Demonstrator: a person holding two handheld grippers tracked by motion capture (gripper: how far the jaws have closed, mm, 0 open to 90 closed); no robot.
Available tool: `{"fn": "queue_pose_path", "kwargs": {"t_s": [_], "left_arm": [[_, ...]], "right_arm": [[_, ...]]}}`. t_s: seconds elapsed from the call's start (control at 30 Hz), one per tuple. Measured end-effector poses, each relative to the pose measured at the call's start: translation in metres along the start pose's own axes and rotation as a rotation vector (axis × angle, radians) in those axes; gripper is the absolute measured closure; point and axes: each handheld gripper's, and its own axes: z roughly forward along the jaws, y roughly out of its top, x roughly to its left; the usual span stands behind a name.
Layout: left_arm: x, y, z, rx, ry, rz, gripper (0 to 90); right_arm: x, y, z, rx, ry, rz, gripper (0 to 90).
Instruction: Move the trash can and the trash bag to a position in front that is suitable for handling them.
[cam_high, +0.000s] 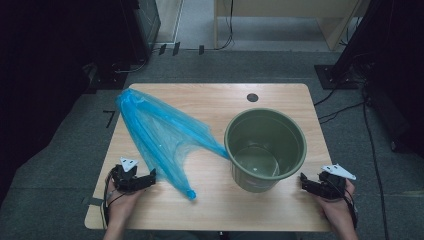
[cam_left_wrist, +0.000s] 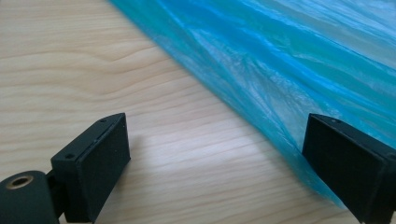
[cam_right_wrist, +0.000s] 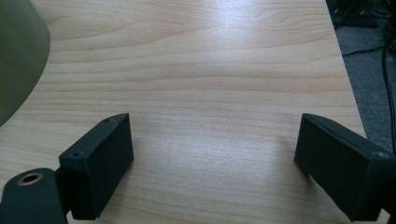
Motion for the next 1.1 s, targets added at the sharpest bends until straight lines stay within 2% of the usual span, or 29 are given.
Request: {"fn": "queue_pose_path", "kwargs": {"t_s": [0.17, 0.2, 0.27, 0.37, 0.5, 0.53, 0.6, 0.67, 0.7, 0.73, 0.77, 0.8, 0.83, 0.87, 0.97, 1.0, 1.07, 1.1], "left_arm": [[0.015, -0.003, -0.006, 0.004, 0.015, -0.044, 7.1], [0.018, -0.001, -0.008, -0.006, 0.002, -0.083, 7.1], [0.018, 0.004, -0.011, -0.041, -0.014, -0.133, 7.2], [0.011, 0.015, -0.013, -0.089, -0.026, -0.163, 7.2], [-0.011, 0.029, -0.003, -0.094, -0.024, -0.143, 7.2], [-0.017, 0.032, -0.001, -0.088, -0.015, -0.132, 15.9], [-0.026, 0.036, 0.004, -0.092, 0.01, -0.105, 17.5], [-0.034, 0.041, 0.012, -0.06, 0.005, -0.083, 17.7], [-0.038, 0.043, 0.017, -0.046, 0.011, -0.07, 21.9], [-0.041, 0.043, 0.021, -0.033, 0.017, -0.063, 21.9], [-0.045, 0.042, 0.026, -0.003, 0.032, -0.044, 24.6], [-0.045, 0.042, 0.026, -0.003, 0.032, -0.044, 27.5], [-0.049, 0.04, 0.029, 0.002, 0.058, -0.038, 27.5], [-0.05, 0.038, 0.029, -0.001, 0.068, -0.03, 36.6], [-0.05, 0.035, 0.027, -0.016, 0.033, -0.009, 47.0], [-0.05, 0.035, 0.026, -0.018, 0.028, 0.0, 54.9], [-0.048, 0.032, 0.024, -0.026, -0.001, 0.013, 58.4], [-0.048, 0.03, 0.023, -0.034, -0.017, 0.014, 65.4]], "right_arm": [[0.0, 0.0, 0.0, 0.0, 0.002, -0.001, 11.1], [0.0, 0.0, 0.0, 0.0, 0.002, -0.001, 11.1], [0.0, 0.0, 0.0, 0.0, 0.002, -0.001, 11.1], [0.0, 0.0, 0.0, 0.001, 0.002, -0.001, 11.1], [0.0, 0.0, 0.0, 0.001, 0.002, -0.001, 11.1], [0.0, 0.0, 0.0, 0.001, 0.002, -0.001, 11.1], [0.0, 0.0, 0.0, 0.001, 0.002, -0.001, 11.1], [0.0, 0.0, 0.0, 0.001, 0.002, -0.001, 11.1], [0.0, 0.0, 0.0, 0.001, 0.002, -0.001, 11.1], [0.0, 0.0, 0.0, 0.001, 0.002, -0.001, 11.1], [0.0, 0.0, 0.0, 0.0, 0.002, -0.001, 11.1], [0.0, 0.0, 0.0, 0.0, 0.002, -0.001, 11.1], [0.0, 0.0, 0.0, 0.001, 0.002, -0.001, 11.1], [0.0, 0.0, 0.0, 0.0, 0.002, -0.001, 11.1], [0.0, 0.0, 0.0, 0.0, 0.004, -0.002, 11.4], [0.0, 0.0, 0.0, 0.0, 0.005, -0.004, 11.5], [0.0, 0.0, 0.0, 0.0, 0.005, -0.005, 11.5], [0.001, 0.0, 0.0, -0.003, 0.008, -0.007, 13.5]]}}
